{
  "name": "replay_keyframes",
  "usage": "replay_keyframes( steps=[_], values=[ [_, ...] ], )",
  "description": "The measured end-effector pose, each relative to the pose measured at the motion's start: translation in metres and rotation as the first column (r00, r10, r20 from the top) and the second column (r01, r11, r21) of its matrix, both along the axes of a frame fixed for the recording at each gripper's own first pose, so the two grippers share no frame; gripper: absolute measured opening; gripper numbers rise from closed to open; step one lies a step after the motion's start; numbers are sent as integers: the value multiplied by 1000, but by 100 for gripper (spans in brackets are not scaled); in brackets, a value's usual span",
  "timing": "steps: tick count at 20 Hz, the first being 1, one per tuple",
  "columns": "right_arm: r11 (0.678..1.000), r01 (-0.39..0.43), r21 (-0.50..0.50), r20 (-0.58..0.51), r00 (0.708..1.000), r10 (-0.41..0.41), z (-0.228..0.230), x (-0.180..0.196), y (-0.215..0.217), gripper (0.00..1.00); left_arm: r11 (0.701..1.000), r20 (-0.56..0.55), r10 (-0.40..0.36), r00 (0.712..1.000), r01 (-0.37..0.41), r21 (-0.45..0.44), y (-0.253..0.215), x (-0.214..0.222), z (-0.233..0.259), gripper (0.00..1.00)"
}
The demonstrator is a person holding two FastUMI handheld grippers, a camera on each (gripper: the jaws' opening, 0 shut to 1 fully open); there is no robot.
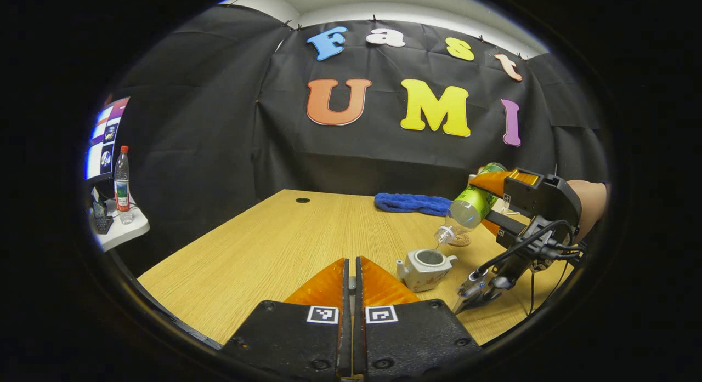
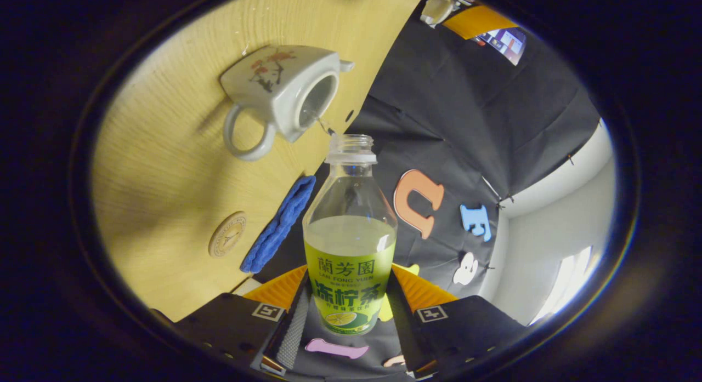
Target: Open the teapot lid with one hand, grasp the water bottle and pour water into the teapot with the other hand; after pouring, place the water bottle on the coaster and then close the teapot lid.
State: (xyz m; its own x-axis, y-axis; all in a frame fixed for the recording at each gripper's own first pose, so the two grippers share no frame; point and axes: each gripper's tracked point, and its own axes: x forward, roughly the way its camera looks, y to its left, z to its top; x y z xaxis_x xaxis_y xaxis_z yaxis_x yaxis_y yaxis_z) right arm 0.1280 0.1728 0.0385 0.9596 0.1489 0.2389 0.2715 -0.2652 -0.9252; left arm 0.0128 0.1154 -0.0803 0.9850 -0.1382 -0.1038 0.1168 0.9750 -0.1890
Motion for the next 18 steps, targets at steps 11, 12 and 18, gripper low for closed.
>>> replay_keyframes(
  steps=[11,12,18],
  values=[
    [997,-1,-79,70,998,7,15,-14,2,74,1000,1,-5,1000,5,11,-4,-3,-1,4],
    [997,-3,-83,74,997,10,17,-14,3,74,1000,2,-5,1000,5,10,-4,-4,-1,4],
    [995,-15,-103,97,995,25,24,-24,10,72,1000,4,-10,1000,10,12,-7,-6,0,4]
  ],
)
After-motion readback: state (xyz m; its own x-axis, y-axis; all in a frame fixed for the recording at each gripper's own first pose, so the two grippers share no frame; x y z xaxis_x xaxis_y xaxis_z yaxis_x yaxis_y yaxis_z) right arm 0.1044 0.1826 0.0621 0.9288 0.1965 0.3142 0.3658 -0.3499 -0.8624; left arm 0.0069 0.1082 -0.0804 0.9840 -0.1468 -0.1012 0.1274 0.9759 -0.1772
